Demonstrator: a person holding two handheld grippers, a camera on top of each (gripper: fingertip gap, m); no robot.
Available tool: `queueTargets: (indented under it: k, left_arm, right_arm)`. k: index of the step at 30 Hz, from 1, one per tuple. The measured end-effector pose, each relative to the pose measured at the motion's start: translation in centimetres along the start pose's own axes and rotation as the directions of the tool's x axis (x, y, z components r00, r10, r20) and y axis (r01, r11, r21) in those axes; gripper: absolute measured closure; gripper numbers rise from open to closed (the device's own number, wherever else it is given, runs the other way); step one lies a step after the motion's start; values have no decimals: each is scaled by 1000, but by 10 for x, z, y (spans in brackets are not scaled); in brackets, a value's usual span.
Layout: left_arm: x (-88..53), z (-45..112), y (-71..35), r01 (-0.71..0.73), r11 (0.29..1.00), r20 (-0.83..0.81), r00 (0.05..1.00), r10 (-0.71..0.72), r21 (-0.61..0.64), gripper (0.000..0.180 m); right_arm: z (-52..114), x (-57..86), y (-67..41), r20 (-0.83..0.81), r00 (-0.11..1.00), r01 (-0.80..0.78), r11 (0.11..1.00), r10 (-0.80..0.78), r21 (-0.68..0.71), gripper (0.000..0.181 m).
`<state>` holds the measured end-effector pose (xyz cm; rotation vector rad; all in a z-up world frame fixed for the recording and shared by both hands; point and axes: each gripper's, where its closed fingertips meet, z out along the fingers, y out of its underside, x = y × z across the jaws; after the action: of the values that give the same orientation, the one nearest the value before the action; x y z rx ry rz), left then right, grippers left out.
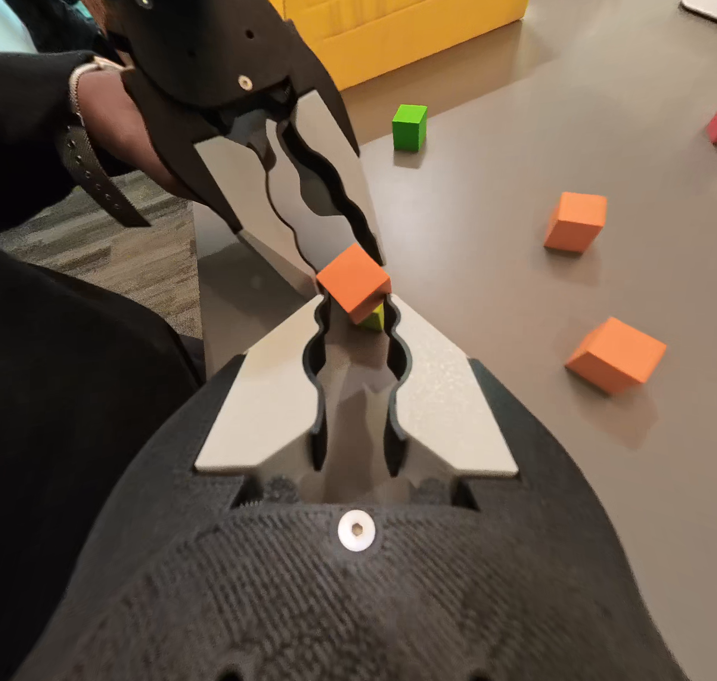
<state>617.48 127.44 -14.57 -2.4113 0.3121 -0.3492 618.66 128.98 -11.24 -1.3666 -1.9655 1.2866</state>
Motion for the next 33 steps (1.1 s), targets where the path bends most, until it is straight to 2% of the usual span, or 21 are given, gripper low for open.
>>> queueTargets:
  k: [5,8,10,14,18,22,24,26,30,33]
  left_arm:
    - [-12,-25,2,57,995,36,998,-60,83,133]
    - [-48,-45,6,107,983,199,971,-136,151,133]
    - [-80,-60,12,146,968,325,923,-208,205,130]
    - [-132,-81,31,230,942,501,802,-326,245,111]
    - [-161,-84,56,307,925,587,714,-381,225,107]
    - [-169,-76,65,381,888,531,712,-460,259,111]
    - [-164,-72,64,399,882,476,743,-471,251,140]
    - [-160,-77,54,365,889,441,774,-455,277,156]
    - [-141,-94,16,285,890,352,841,-410,356,156]
    - [-98,-100,-31,234,872,128,940,-316,429,157]
  right_arm:
    - [18,3,-5,-6,1000,18,999,-18,-47,155]
    - [25,4,9,-16,999,38,989,-40,-141,153]
    - [25,7,11,-36,998,35,988,-41,-153,142]
    - [11,20,-2,-85,996,-31,997,25,-65,123]
    - [-13,57,-11,-185,969,-157,986,165,59,116]
    - [-34,103,-14,-350,892,-243,956,287,166,116]
    - [-38,120,-9,-433,848,-258,952,305,166,118]
    - [-35,128,-2,-475,826,-269,953,304,142,118]
    - [-20,132,13,-496,813,-303,949,304,86,119]
    - [-16,137,23,-534,788,-326,943,307,61,136]
